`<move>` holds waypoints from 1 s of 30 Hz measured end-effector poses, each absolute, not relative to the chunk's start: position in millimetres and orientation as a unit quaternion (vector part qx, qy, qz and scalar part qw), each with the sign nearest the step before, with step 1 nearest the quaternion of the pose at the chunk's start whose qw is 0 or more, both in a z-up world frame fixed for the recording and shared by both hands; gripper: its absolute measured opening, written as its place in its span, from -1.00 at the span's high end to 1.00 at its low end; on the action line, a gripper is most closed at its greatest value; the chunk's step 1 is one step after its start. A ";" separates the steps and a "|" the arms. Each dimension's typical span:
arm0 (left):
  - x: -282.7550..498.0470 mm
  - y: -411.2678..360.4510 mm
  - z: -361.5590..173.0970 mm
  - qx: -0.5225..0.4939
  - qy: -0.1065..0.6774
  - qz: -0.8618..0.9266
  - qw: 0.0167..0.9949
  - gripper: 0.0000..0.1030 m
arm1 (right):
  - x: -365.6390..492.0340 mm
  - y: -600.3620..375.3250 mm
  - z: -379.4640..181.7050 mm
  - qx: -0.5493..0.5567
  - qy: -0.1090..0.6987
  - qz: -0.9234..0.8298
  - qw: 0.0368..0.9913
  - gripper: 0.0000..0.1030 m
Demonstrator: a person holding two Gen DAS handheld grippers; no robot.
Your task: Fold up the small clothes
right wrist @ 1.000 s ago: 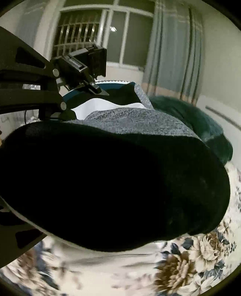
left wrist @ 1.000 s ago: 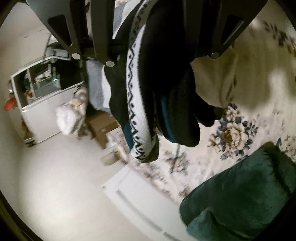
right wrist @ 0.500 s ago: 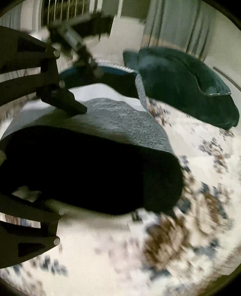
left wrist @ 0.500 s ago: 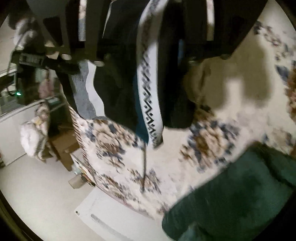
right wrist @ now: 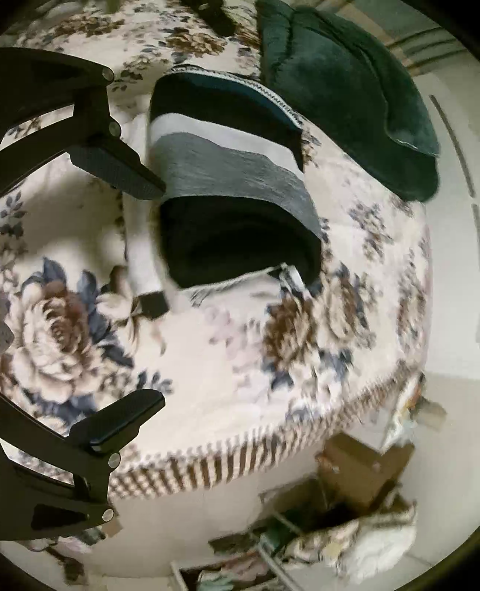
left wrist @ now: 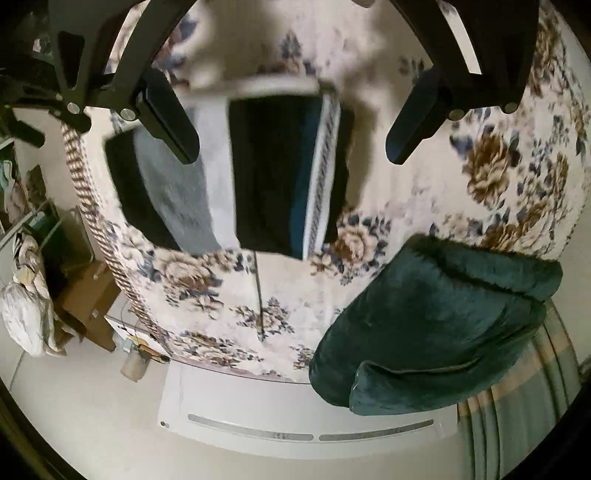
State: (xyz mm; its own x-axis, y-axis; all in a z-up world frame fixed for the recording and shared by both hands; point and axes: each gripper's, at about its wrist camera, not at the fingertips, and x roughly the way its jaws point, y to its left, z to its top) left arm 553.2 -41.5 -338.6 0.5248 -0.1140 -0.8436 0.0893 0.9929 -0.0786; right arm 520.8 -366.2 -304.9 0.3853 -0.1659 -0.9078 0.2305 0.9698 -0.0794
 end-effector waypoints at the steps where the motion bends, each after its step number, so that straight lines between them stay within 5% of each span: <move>1: 543.3 -43.2 -332.0 -0.013 0.484 -0.059 0.873 -1.00 | 508.8 -363.3 -292.6 0.025 0.532 -0.129 0.836 -1.00; 18: 361.2 -50.6 -140.9 0.013 0.392 -0.027 0.919 -1.00 | 297.6 -321.4 -69.4 -0.003 0.407 -0.149 0.901 -1.00; 30: 258.6 -50.0 -63.6 0.006 0.353 -0.010 0.936 -1.00 | 160.7 -294.6 50.1 0.002 0.339 -0.119 0.933 -1.00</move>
State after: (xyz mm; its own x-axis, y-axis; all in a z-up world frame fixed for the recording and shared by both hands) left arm 258.6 -50.0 -63.6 0.7505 -0.0148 -0.6607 0.0234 0.9997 0.0043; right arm 160.7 -294.6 50.1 0.7423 -0.2203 -0.6328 0.2236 0.9717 -0.0760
